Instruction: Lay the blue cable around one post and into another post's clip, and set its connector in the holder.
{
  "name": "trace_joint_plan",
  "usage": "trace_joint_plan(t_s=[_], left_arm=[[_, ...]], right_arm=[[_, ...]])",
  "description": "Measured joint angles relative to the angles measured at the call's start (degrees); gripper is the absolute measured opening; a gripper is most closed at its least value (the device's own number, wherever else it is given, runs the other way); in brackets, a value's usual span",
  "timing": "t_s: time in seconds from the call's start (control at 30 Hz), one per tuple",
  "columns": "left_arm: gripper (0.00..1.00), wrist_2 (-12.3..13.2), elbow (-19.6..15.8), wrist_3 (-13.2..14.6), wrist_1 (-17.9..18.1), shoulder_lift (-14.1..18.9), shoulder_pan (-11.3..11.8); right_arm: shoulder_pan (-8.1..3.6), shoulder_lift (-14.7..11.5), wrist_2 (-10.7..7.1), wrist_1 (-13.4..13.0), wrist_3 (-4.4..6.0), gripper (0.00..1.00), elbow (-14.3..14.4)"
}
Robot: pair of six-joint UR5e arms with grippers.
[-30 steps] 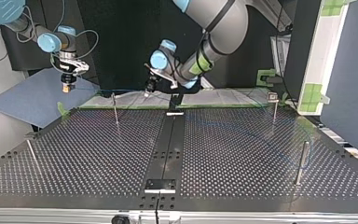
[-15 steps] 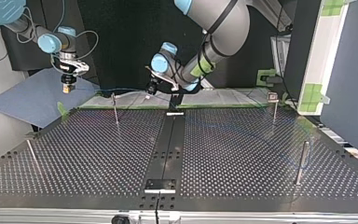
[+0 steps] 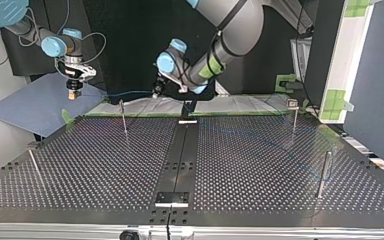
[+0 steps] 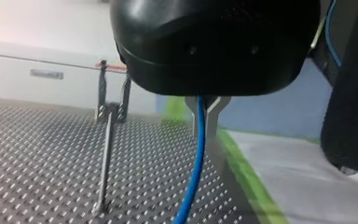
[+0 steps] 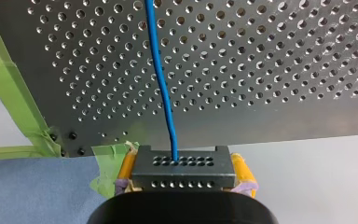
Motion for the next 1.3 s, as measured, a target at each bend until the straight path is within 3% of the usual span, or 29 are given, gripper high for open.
trace_joint_plan(t_s=[0.23,0.53,0.9,1.3], left_arm=[[0.0,0.0,0.1,2.5,-0.9,0.1,-0.8],[0.0,-1.5,1.3,3.0,-1.3,0.3,-1.2],[0.0,-1.6,1.8,3.4,-1.9,0.8,-2.0],[0.0,-1.4,2.4,1.3,-2.3,2.7,-2.3]], right_arm=[[0.15,0.1,-0.03,0.1,-0.2,0.0,0.0],[0.22,0.1,-0.19,0.1,-0.23,0.0,-0.2],[0.24,0.1,-0.26,0.0,-0.15,0.0,-0.4],[0.26,0.1,-0.26,0.2,-0.21,0.0,-0.5]])
